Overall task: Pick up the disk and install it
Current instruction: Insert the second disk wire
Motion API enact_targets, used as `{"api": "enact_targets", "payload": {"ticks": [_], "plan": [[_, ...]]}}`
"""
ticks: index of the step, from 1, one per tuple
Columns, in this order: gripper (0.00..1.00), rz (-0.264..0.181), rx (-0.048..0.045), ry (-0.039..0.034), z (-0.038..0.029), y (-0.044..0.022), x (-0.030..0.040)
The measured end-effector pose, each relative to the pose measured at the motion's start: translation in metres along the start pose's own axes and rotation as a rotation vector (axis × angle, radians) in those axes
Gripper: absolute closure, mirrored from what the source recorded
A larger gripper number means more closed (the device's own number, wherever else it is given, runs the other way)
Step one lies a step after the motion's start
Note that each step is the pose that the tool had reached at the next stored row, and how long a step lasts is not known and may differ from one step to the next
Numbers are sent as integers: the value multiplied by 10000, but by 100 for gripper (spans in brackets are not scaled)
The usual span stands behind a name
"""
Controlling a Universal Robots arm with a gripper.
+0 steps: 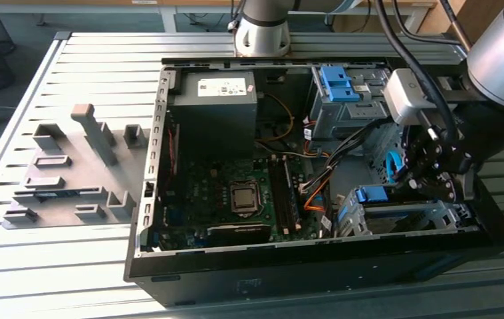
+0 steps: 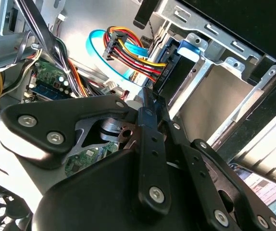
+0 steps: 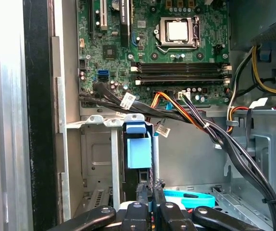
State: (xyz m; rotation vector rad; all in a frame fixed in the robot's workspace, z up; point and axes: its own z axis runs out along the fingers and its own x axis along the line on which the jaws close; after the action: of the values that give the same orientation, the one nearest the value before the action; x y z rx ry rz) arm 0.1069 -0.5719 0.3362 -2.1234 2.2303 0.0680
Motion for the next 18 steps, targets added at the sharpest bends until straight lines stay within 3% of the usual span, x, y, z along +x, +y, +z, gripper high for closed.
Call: {"api": "enact_targets", "payload": {"ticks": [15, 18], "plan": [[84, 1, 0, -5, 32, -10, 6], [84, 2, -2, -60, 19, -11, 5]]}}
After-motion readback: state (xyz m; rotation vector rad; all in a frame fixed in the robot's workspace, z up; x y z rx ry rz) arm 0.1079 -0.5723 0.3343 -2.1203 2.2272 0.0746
